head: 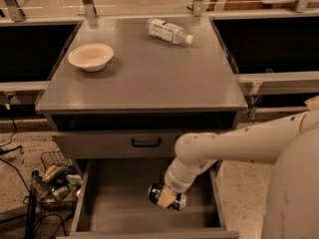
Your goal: Place pepsi can into middle drawer
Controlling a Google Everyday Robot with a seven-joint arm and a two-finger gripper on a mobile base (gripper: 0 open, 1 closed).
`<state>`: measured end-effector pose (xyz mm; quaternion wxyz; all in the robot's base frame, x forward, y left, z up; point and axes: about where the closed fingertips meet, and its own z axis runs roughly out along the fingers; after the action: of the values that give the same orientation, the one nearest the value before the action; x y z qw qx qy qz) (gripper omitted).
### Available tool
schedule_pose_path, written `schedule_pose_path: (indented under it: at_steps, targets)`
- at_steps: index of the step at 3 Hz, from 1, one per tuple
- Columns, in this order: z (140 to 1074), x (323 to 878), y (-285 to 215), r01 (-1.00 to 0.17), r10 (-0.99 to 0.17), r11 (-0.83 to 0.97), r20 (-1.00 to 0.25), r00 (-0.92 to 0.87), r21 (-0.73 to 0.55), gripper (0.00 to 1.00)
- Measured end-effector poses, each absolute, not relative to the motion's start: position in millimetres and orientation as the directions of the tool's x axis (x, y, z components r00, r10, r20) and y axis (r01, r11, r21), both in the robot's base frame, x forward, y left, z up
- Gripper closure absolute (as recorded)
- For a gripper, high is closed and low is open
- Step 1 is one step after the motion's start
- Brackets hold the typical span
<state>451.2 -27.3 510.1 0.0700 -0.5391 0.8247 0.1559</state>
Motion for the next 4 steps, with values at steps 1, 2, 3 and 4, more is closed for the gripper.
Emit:
schedule_pose_path:
  at_steps: [1,2,3,4]
  targets:
    - [498,451,-33,-0.902,-0.851,0.384,-0.304,-0.428,0.197,1.0]
    - [479,451,-41,-0.894,-0.833,0.387,-0.331,-0.444,0.225,1.0]
    - [449,449,-49,-0.88,-0.819,0.389,-0.336,-0.466,0.272,1.0]
    - [449,449,-49,-0.88,-0.819,0.389,-0.336,-0.466,0.272,1.0]
